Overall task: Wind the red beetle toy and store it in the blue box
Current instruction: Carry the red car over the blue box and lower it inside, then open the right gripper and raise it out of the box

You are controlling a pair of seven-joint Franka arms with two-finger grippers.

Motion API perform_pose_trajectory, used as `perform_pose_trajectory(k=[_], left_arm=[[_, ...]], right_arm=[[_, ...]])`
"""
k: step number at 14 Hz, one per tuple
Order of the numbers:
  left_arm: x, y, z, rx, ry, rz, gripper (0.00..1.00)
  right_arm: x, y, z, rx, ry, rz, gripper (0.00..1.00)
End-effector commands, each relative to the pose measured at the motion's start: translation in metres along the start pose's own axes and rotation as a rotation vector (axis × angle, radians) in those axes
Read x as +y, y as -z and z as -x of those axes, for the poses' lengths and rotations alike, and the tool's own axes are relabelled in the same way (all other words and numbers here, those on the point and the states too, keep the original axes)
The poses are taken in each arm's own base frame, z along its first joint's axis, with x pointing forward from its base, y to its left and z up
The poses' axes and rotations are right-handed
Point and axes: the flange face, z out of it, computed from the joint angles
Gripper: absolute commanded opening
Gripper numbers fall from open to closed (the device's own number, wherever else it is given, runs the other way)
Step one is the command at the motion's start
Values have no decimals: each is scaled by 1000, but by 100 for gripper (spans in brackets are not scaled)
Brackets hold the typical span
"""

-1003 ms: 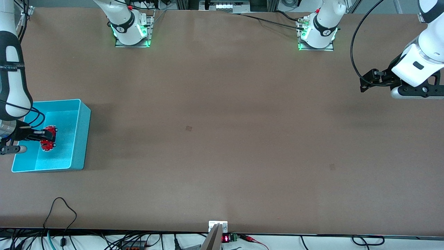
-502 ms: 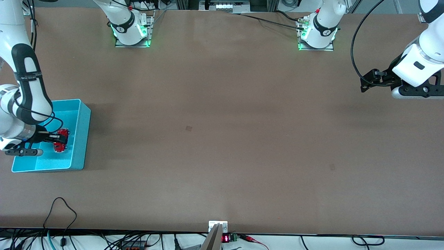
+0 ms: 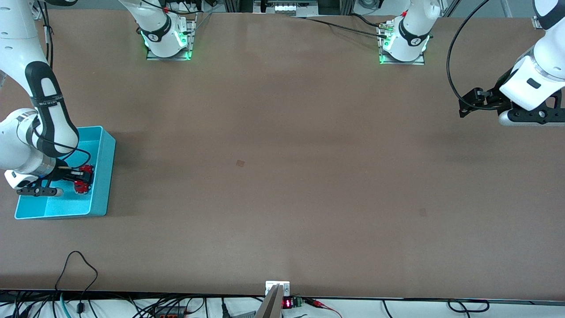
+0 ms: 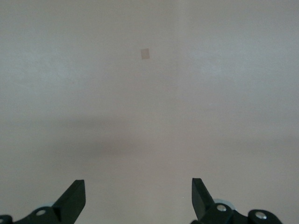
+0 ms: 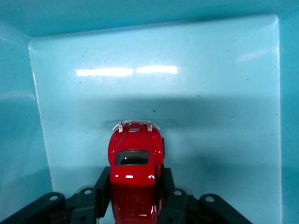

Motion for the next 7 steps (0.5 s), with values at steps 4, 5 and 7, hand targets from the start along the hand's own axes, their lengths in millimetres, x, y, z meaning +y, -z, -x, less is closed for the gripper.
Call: perform_pose_trajectory(k=[4, 5, 7], left_arm=[[-2, 7, -1, -1, -14, 7, 100], [-2, 7, -1, -1, -15, 7, 100], [-2, 7, -1, -1, -14, 7, 100]], right_arm=[[1, 25, 2, 15, 5, -10, 100], [-4, 39, -1, 7, 1, -28, 100], [-25, 76, -10, 33, 22, -35, 100]])
